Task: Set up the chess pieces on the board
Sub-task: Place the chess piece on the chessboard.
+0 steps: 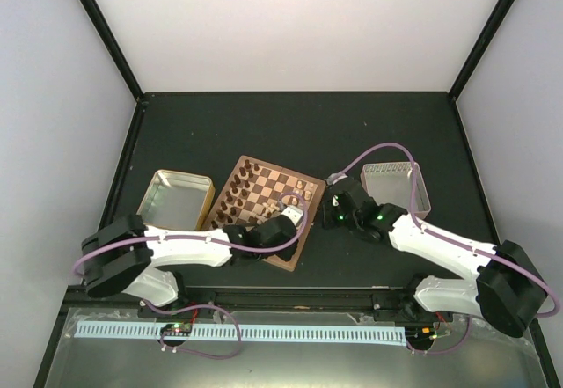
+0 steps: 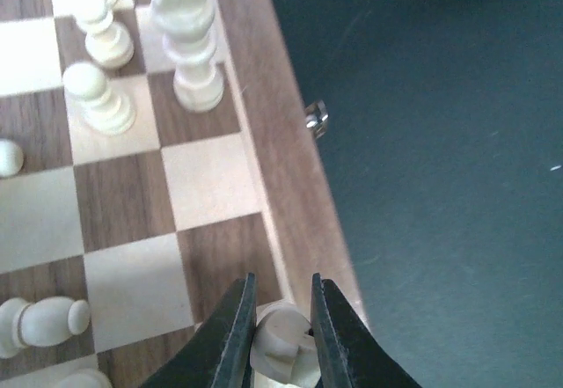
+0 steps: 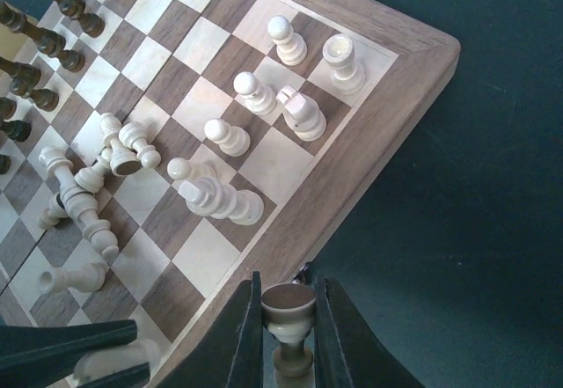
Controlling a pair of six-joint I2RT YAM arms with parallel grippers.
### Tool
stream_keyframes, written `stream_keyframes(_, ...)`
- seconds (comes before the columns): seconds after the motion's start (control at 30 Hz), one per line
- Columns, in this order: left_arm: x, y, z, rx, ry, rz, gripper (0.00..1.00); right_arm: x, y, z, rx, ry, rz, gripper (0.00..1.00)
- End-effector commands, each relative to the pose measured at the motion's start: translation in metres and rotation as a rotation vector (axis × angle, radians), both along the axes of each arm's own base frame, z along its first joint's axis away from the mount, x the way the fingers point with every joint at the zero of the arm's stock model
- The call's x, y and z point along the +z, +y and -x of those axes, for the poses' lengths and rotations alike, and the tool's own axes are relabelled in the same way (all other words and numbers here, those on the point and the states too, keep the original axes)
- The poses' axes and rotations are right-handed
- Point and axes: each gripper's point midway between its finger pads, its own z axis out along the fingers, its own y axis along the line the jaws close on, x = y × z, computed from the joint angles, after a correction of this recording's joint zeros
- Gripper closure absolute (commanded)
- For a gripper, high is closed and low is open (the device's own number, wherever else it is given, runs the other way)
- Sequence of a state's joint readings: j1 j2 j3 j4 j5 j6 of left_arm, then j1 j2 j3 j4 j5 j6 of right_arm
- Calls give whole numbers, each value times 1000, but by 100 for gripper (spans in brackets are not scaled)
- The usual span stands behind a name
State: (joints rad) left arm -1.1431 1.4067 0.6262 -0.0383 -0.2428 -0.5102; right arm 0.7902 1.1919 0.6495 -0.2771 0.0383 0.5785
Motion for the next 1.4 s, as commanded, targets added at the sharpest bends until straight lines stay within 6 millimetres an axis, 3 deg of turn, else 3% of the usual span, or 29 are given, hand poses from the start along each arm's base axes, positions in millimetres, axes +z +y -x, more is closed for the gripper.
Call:
stream_keyframes(0.0,1,2,-11,40,-67,-63,95,-3,-1,-1,-15,19,-17,89)
stream_keyframes(0.77,-6,8,8,-17,-20,-54,94,-6,2,-3,-21,42,-11,88)
stream_keyframes(1.17,-15,11,7,-6,-6,-100,83,-2,4,-2,-14,40,-25,88)
stream_keyframes(1.37,-13,9,7,-13,-3,-92,69,1,6,-2,-8,37,-33,88)
